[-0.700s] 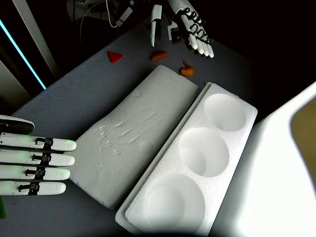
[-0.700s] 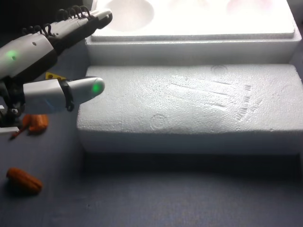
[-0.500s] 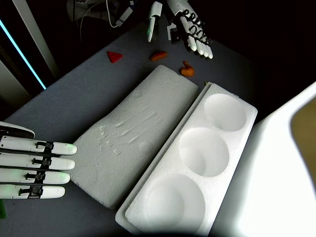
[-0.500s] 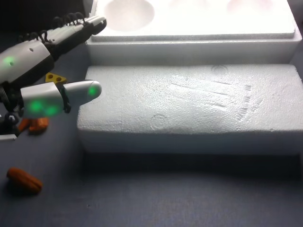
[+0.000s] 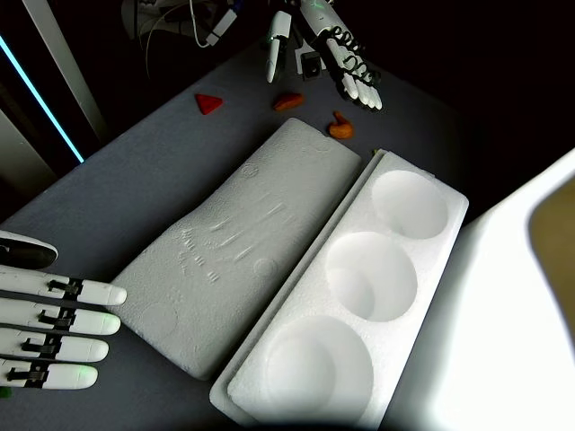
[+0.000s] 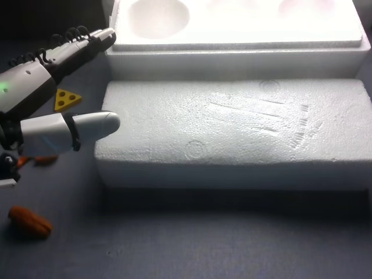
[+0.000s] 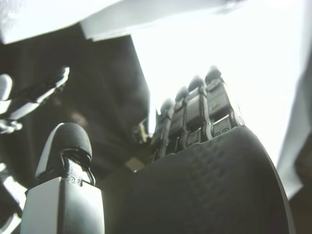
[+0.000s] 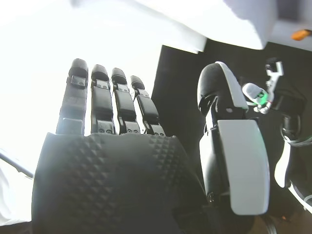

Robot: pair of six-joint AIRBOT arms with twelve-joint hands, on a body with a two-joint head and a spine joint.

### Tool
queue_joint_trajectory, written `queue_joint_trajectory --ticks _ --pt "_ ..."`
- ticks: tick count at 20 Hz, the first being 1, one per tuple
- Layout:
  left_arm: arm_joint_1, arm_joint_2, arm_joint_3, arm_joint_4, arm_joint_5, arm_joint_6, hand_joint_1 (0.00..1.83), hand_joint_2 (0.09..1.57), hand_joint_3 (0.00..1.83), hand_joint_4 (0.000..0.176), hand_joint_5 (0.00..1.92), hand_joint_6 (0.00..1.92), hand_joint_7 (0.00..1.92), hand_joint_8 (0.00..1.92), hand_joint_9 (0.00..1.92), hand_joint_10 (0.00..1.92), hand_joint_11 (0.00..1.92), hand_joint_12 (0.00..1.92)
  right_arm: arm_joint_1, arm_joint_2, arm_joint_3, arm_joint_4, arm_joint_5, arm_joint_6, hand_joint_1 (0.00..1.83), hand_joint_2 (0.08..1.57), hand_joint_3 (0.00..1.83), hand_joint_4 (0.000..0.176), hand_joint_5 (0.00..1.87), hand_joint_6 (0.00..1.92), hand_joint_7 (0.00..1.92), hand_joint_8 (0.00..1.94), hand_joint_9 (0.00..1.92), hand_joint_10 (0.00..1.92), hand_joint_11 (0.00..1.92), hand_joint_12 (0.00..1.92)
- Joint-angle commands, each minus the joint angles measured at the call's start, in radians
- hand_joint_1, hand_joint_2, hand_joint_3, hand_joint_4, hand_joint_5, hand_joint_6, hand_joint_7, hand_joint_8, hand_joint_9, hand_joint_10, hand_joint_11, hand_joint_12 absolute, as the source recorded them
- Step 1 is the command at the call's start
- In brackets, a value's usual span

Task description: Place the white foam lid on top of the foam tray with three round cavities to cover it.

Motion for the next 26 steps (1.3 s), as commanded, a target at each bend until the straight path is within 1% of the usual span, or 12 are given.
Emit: queue_joint_trajectory --ticks 1,2,3,5,6,11,14,15,18,21,24,26 --pt "0.002 0.007 -0.004 -0.028 -0.136 -0.001 0.47 1.12 0.0 0.019 0.0 0.0 0.0 0.0 0.0 0.0 0.0 0.0 -0.007 0.005 -0.002 0.031 0.14 0.0 0.38 1.17 0.01 0.0 0.0 0.0 0.0 0.0 0.0 0.0 0.0 0.96" --pt "0.011 0.006 -0.008 -0.042 -0.144 0.0 0.47 1.1 0.0 0.01 0.0 0.0 0.0 0.0 0.0 0.0 0.0 0.0 -0.024 0.002 -0.005 0.052 0.156 0.0 0.36 1.17 0.0 0.0 0.0 0.0 0.0 0.0 0.0 0.0 0.0 1.23" --pt "0.021 0.005 -0.011 -0.056 -0.15 0.003 0.47 1.09 0.0 0.007 0.0 0.0 0.0 0.0 0.0 0.0 0.0 0.0 -0.042 -0.002 -0.009 0.073 0.178 0.0 0.38 1.16 0.0 0.0 0.0 0.0 0.0 0.0 0.0 0.0 0.0 1.37" --pt "0.05 0.002 -0.019 -0.093 -0.163 0.007 0.47 1.07 0.0 0.0 0.0 0.0 0.0 0.0 0.0 0.0 0.0 0.0 -0.087 -0.013 -0.017 0.13 0.224 0.0 0.4 1.12 0.0 0.0 0.0 0.0 0.0 0.0 0.0 0.0 0.0 1.44" --pt "0.068 0.0 -0.023 -0.115 -0.169 0.007 0.43 1.05 0.0 0.018 0.0 0.0 0.0 0.0 0.0 0.0 0.0 0.0 -0.106 -0.021 -0.019 0.156 0.239 0.0 0.41 1.12 0.0 0.0 0.0 0.0 0.0 0.0 0.0 0.0 0.0 1.4" --pt "0.155 0.0 -0.035 -0.18 -0.14 0.002 0.42 1.02 0.0 0.01 0.0 0.0 0.0 0.0 0.0 0.0 0.0 0.0 -0.124 -0.064 -0.012 0.2 0.231 0.005 0.43 1.13 0.0 0.0 0.0 0.0 0.0 0.0 0.04 0.02 0.0 1.52" --pt "0.186 -0.001 -0.041 -0.207 -0.138 0.002 0.43 1.0 0.0 0.014 0.0 0.0 0.0 0.0 0.0 0.0 0.0 0.0 -0.121 -0.083 -0.002 0.201 0.198 0.006 0.5 1.14 0.0 0.0 0.0 0.0 0.0 0.0 0.01 0.0 0.0 1.48" --pt "0.187 -0.002 -0.04 -0.207 -0.124 0.003 0.43 1.0 0.0 0.007 0.0 0.0 0.0 0.0 0.0 0.0 0.0 0.0 -0.121 -0.086 -0.001 0.201 0.189 0.006 0.49 1.14 0.0 0.0 0.0 0.0 0.0 0.0 0.01 0.01 0.0 1.47" --pt "0.199 -0.013 -0.037 -0.209 -0.082 0.007 0.42 0.99 0.0 0.0 0.0 0.0 0.0 0.0 0.0 0.0 0.0 0.0 -0.121 -0.096 0.009 0.201 0.155 0.006 0.53 1.13 0.0 0.0 0.0 0.0 0.0 0.0 0.0 0.0 0.0 1.22" --pt "0.201 -0.021 -0.03 -0.203 -0.045 0.007 0.45 0.99 0.0 0.0 0.0 0.0 0.0 0.0 0.0 0.0 0.0 0.0 -0.113 -0.106 0.019 0.202 0.124 0.006 0.57 1.13 0.0 0.0 0.0 0.0 0.0 0.0 0.0 0.0 0.0 0.58" --pt "0.191 -0.021 -0.025 -0.173 0.004 0.006 0.45 0.97 0.0 0.001 0.01 0.01 0.0 0.0 0.0 0.0 0.0 0.0 -0.089 -0.116 0.033 0.187 0.075 0.004 0.55 1.12 0.0 0.0 0.0 0.0 0.0 0.0 0.0 0.0 0.0 0.33" --pt "0.178 -0.012 -0.022 -0.151 0.042 0.007 0.45 0.97 0.0 0.011 0.02 0.01 0.0 0.0 0.0 0.0 0.0 0.0 -0.064 -0.121 0.041 0.171 0.038 0.0 0.55 1.12 0.0 0.0 0.0 0.0 0.0 0.0 0.0 0.0 0.0 0.22"
